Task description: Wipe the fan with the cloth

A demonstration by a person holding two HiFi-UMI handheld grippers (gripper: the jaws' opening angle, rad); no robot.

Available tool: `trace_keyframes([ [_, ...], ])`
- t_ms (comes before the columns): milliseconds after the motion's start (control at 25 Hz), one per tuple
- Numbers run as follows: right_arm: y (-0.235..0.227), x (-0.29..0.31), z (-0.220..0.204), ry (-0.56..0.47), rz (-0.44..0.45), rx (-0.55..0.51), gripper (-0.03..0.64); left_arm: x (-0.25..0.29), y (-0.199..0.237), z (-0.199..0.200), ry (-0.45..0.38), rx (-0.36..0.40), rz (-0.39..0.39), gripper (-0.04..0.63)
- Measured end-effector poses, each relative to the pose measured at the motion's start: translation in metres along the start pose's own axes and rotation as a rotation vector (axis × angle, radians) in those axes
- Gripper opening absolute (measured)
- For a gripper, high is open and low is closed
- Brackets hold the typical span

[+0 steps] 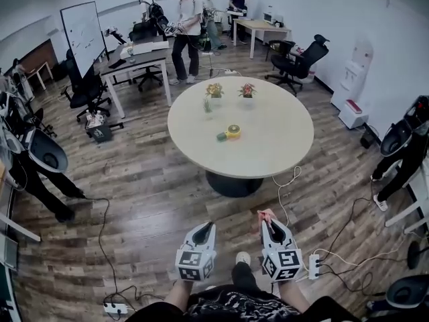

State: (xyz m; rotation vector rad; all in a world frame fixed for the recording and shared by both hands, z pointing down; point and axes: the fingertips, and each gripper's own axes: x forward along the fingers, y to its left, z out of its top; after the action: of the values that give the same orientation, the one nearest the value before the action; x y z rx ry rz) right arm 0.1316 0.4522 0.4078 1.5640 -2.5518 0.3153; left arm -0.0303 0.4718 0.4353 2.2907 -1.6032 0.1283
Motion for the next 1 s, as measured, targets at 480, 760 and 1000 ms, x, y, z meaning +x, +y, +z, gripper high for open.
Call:
trace_keyframes([
  [480, -0.101, 0.105, 0.019, 0.071, 0.104, -0.051, 0.051, 0.146, -0.010, 0.036, 0.009, -0.016, 0.053, 0.025],
  [760, -0.161, 0.151, 0.025, 0.103, 0.157, -0.055, 0.051, 0.221, -0.027, 0.045, 0.023, -0.023, 0.076, 0.025],
  [1000, -0.187, 0.171, 0.016, 0.147, 0.192, -0.093, 0.051, 0.246, -0.037, 0.037, 0.061, -0.013, 0.114, 0.025],
])
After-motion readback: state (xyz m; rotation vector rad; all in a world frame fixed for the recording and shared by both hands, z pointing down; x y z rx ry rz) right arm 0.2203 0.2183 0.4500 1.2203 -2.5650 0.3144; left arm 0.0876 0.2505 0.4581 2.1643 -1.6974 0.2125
